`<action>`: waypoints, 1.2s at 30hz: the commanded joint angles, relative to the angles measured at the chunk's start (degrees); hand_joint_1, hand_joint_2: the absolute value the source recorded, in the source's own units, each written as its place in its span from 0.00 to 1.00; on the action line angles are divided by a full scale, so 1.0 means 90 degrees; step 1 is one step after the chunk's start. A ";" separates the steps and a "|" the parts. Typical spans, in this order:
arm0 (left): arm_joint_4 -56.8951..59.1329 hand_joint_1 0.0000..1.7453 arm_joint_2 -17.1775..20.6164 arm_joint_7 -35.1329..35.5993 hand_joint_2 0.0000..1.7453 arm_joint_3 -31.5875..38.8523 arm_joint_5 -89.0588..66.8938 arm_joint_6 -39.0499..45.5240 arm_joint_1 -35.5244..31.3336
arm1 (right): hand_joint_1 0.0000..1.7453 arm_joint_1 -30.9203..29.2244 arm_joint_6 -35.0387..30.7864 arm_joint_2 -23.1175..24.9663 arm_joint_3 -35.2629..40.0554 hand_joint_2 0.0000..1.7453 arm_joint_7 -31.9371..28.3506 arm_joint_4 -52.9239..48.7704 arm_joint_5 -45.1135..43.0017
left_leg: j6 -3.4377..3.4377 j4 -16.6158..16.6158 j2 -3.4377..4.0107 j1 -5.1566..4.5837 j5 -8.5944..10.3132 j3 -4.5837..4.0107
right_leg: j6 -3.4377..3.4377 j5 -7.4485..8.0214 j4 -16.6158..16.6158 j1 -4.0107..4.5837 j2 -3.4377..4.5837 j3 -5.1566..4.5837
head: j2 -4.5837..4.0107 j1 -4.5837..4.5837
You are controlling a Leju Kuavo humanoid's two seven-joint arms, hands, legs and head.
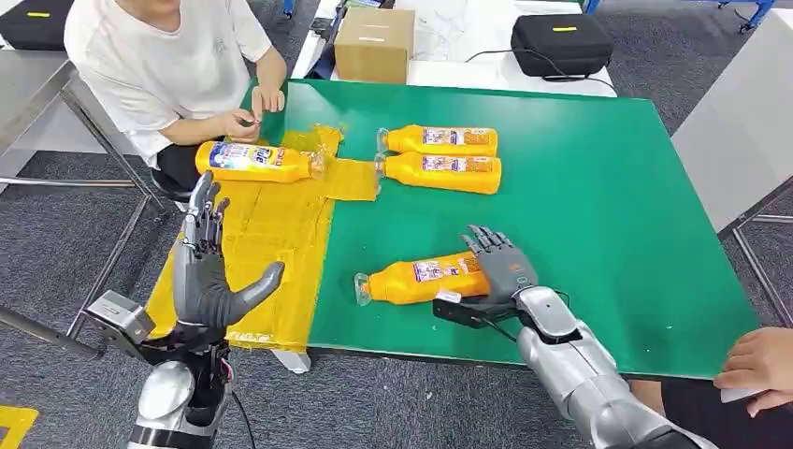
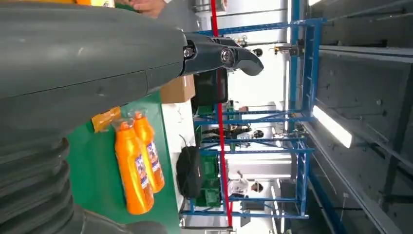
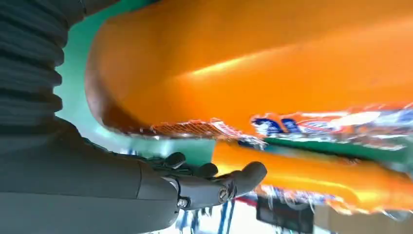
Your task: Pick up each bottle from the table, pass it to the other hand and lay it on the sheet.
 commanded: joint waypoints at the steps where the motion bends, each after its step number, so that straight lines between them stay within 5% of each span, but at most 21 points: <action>1: 0.0458 0.00 0.0154 0.0026 1.00 -0.0054 -0.0004 0.0018 -0.0195 | 0.82 -0.0477 0.0731 0.0051 0.0349 1.00 0.0118 0.1090 -0.0082 | -0.0007 -0.0006 0.0001 0.0002 -0.0010 0.0034 | -0.0009 -0.0010 -0.0006 0.0003 0.0002 0.0032 | 0.0000 0.0000; 5: 0.0426 0.00 0.0166 0.0019 1.00 -0.0008 -0.0015 0.0042 -0.0172 | 0.88 -0.0554 0.1002 0.0092 0.0357 1.00 0.0231 0.1234 -0.0126 | -0.0007 -0.0005 -0.0004 0.0002 -0.0004 0.0025 | -0.0008 -0.0006 -0.0005 0.0002 -0.0004 0.0025 | 0.0000 0.0002; 10: 0.0491 0.00 0.0183 0.0042 1.00 -0.0011 -0.0076 0.0060 -0.0177 | 0.82 -0.0521 0.1203 0.0055 0.0314 1.00 0.0365 0.1344 -0.0207 | -0.0007 -0.0009 -0.0012 0.0004 -0.0005 0.0045 | -0.0009 -0.0009 -0.0011 0.0004 -0.0010 0.0050 | 0.0000 0.0000; 11: 0.0518 0.00 0.0192 0.0043 1.00 -0.0016 -0.0089 0.0061 -0.0187 | 0.93 -0.0521 0.1251 0.0048 0.0318 1.00 0.0367 0.1384 -0.0215 | -0.0006 -0.0011 -0.0013 0.0002 -0.0003 0.0048 | -0.0007 -0.0007 -0.0012 0.0002 -0.0012 0.0052 | 0.0000 0.0002; 14: 0.0593 0.00 0.0196 0.0044 1.00 -0.0037 -0.0093 0.0057 -0.0229 | 1.00 -0.0462 0.1170 -0.0001 0.0273 1.00 0.0242 0.1380 -0.0307 | -0.0005 -0.0012 -0.0017 0.0002 -0.0002 0.0059 | -0.0006 -0.0008 -0.0014 0.0002 -0.0015 0.0064 | 0.0000 0.0002; 23: 0.0577 0.00 0.0221 0.0042 1.00 -0.0044 -0.0099 0.0052 -0.0218 | 1.00 -0.0397 0.0982 -0.0006 0.0212 1.00 0.0125 0.1324 -0.0389 | -0.0006 -0.0009 -0.0016 0.0005 -0.0003 0.0076 | -0.0008 -0.0007 -0.0014 0.0005 -0.0016 0.0080 | 0.0000 0.0000; 26: 0.0459 0.00 0.0252 0.0021 1.00 -0.0011 -0.0105 0.0029 -0.0136 | 1.00 -0.0319 0.0844 0.0009 0.0082 1.00 -0.0165 0.1212 -0.0609 | -0.0005 -0.0009 -0.0014 0.0004 -0.0003 0.0081 | -0.0006 -0.0006 -0.0014 0.0004 -0.0013 0.0084 | 0.0000 0.0000; 29: 0.0441 0.00 0.0179 0.0000 1.00 0.0059 -0.0057 -0.0022 -0.0048 | 1.00 0.0121 0.1066 0.0136 -0.0905 1.00 -0.1075 0.0800 -0.1965 | -0.0006 -0.0011 -0.0015 0.0006 -0.0004 0.0086 | -0.0008 -0.0007 -0.0019 0.0007 -0.0014 0.0091 | 0.0000 0.0000; 33: 0.0645 0.00 -0.0055 0.0470 1.00 0.0051 0.0648 -0.0354 0.0273 | 1.00 0.1142 0.0454 0.0387 -0.1747 1.00 -0.1913 -0.0610 -0.3195 | -0.0009 -0.0021 -0.0022 0.0013 -0.0009 0.0104 | -0.0012 -0.0012 -0.0032 0.0013 -0.0020 0.0114 | 0.0000 0.0002; 36: 0.0699 0.00 -0.0075 0.0460 1.00 0.0023 0.0822 -0.0416 0.0409 | 1.00 0.1408 0.0514 0.0458 -0.1772 1.00 -0.1877 -0.1073 -0.3356 | -0.0011 -0.0022 0.0005 0.0008 -0.0020 0.0105 | -0.0015 -0.0014 -0.0024 0.0008 0.0007 0.0106 | 0.0000 0.0002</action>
